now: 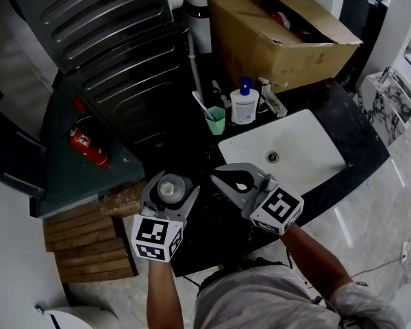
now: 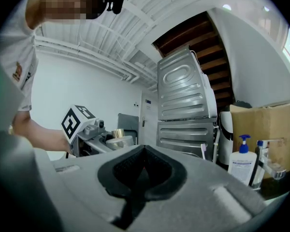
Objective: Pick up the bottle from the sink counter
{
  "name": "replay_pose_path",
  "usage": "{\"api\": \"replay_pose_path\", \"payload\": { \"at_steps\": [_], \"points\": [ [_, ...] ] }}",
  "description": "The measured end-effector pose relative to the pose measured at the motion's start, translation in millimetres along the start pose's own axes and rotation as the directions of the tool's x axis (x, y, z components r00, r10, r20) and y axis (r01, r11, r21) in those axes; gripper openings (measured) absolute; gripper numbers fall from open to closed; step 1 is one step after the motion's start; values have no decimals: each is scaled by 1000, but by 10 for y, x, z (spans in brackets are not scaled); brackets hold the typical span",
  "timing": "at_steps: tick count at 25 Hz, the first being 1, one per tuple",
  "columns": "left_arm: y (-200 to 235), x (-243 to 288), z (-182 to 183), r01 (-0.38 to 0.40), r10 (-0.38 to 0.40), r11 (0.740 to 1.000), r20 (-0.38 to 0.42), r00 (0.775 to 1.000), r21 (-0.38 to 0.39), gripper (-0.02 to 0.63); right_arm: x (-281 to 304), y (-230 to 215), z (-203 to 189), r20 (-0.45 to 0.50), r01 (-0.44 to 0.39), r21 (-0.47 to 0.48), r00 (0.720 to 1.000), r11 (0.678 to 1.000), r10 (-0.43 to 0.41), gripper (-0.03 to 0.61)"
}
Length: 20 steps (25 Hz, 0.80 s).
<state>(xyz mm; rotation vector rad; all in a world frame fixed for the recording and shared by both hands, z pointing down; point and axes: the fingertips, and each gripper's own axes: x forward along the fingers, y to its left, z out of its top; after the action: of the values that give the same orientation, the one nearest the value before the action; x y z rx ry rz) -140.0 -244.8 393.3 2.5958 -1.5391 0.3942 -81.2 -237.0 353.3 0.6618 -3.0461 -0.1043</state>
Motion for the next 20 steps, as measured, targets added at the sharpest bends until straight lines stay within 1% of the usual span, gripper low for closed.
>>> {"api": "replay_pose_path", "payload": {
  "at_steps": [9, 20],
  "points": [
    [-98, -142, 88, -6, 6, 1000, 25, 1000, -1, 330, -46, 104, 43, 19, -16, -8, 1000, 1000, 16, 0],
    [-137, -189, 104, 2, -2, 1000, 32, 999, 4, 330, -80, 167, 51, 14, -16, -23, 1000, 1000, 16, 0]
  ]
}}
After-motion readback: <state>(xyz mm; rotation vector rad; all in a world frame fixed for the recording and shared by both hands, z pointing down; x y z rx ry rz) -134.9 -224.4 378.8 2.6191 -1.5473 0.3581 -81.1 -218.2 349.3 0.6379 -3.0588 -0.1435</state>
